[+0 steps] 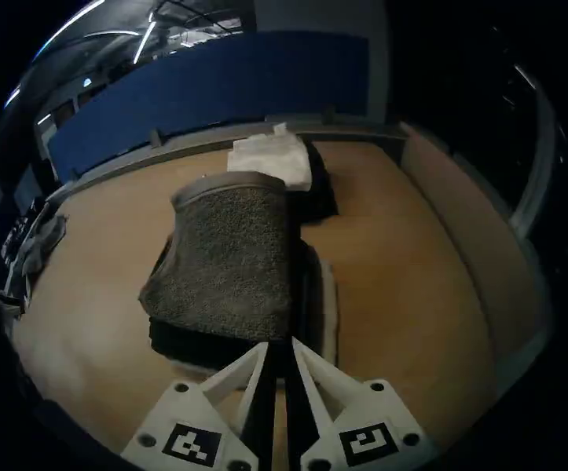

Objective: Fold towel

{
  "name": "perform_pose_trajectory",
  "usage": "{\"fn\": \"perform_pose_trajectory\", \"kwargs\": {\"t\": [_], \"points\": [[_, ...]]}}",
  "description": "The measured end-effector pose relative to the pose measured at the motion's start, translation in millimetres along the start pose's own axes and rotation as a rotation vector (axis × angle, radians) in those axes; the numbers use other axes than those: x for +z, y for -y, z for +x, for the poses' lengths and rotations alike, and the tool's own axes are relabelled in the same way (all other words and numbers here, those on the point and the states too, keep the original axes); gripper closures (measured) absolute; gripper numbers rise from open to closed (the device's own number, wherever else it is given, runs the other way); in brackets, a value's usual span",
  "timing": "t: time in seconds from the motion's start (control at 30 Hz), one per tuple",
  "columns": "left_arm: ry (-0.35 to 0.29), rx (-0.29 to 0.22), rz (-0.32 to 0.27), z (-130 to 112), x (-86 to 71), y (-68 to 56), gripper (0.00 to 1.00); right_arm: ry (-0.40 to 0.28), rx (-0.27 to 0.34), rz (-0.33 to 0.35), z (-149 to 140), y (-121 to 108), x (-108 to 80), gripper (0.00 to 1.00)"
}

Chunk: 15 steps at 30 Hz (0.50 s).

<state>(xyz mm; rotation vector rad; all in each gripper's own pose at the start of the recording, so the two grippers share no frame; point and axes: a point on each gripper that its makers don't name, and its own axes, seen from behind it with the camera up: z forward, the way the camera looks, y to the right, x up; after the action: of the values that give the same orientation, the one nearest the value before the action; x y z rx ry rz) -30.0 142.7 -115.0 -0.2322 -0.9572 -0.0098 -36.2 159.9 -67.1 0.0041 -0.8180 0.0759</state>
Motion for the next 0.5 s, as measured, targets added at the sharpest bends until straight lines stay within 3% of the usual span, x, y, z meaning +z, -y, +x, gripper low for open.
{"fn": "perform_pose_trajectory", "kwargs": {"t": [0.07, 0.2, 0.27, 0.4, 0.47, 0.5], "points": [[-0.002, 0.000, 0.002, 1, -0.5, 0.5, 0.05, -0.006, 0.001, -0.016, 2, -3, -3.1, 0.89], [-0.006, 0.002, 0.002, 2, -1.6, 0.6, 0.05, 0.002, -0.006, -0.061, -4, -12, -8.1, 0.64], [-0.007, 0.002, 0.003, 3, -2.2, 1.0, 0.05, 0.007, -0.010, -0.078, -9, -16, -10.7, 0.59], [-0.008, 0.001, 0.002, 3, -1.5, 1.6, 0.05, -0.002, 0.002, -0.102, -13, -20, -16.5, 0.25], [-0.007, 0.001, 0.003, 3, -1.0, 1.7, 0.05, -0.024, 0.008, -0.093, -9, -16, -18.8, 0.00], [-0.007, 0.001, 0.003, 4, -0.9, 1.5, 0.05, -0.036, 0.009, -0.088, -6, -14, -20.0, 0.00]]}}
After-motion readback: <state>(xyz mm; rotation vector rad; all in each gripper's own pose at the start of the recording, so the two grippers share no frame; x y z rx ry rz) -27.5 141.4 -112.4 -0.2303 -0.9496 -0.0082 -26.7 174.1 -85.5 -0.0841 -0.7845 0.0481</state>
